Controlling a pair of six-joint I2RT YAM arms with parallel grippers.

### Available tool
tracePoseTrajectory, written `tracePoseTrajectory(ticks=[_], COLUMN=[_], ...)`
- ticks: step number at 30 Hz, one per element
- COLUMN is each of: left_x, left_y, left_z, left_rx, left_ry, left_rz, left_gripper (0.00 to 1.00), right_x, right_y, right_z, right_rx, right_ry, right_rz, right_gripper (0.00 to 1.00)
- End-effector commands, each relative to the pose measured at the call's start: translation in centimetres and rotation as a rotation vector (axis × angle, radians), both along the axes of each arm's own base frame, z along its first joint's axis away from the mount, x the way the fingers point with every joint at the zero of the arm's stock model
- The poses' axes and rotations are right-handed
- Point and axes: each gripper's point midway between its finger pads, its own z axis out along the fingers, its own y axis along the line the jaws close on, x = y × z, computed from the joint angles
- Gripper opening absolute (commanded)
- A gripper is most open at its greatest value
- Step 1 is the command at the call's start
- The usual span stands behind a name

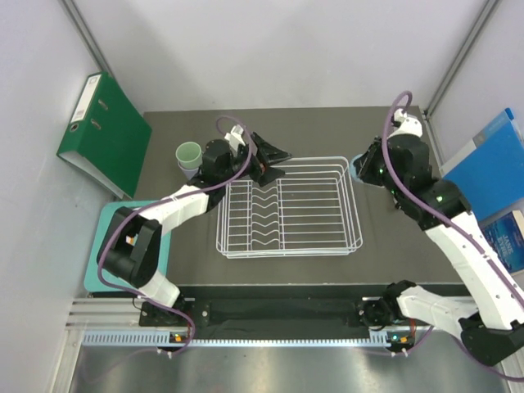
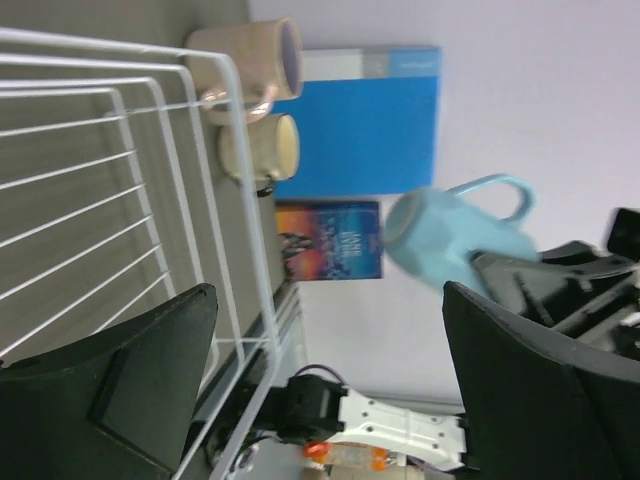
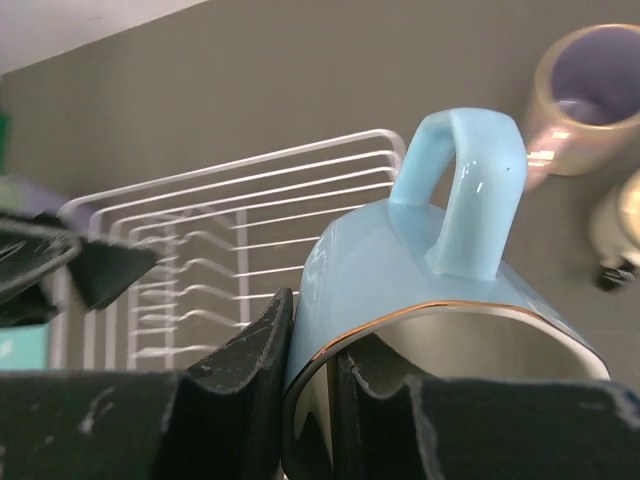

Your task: Unload the cups from the dish rack

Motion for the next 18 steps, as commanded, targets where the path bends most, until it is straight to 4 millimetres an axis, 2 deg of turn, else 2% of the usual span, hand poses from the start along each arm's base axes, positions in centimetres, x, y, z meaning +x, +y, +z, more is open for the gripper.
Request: tracePoseTrajectory(ticks=[1, 5, 6, 9, 14, 17, 18], left_x=[-0.1, -0.1, -0.3, -0.6, -1.9, -2.8, -3.0], left_y=[0.6, 1.0, 1.1, 1.4, 1.9, 2.5, 2.7], left_z=[0.0, -1.3, -1.9, -2.7, -5.1, -5.5, -4.9], left_rx=[0.109, 0.164, 0.188, 0.230, 0.306, 0.314, 0.317], left_ry=[-0.019, 0.009, 0.019, 0.035, 0.128, 0.126, 0.090], left_rz=[0.025, 0.032, 0.028, 0.021, -0.002, 0.015, 0.017], left_gripper=[0.99, 0.99, 0.99, 0.99, 0.99, 0.99, 0.99], right_x=[-0.4, -0.9, -1.0, -0.8, 0.6, 1.4, 2.0], right_y=[-5.8, -6.6, -6.7, -6.9, -6.4, -6.4, -6.6], right_z=[0.3, -3.0, -4.3, -6.3, -10.2, -12.2, -12.3], right_rx=[-0.193, -0.230, -0.239, -0.258, -0.249, -0.224, -0.199], right_ry=[0.025, 0.103, 0.132, 0.171, 0.239, 0.280, 0.278], right_rz=[-0.234, -0.281, -0.290, -0.303, -0.314, -0.315, -0.320], right_gripper=[0.00, 0.00, 0.00, 0.00, 0.00, 0.00, 0.00])
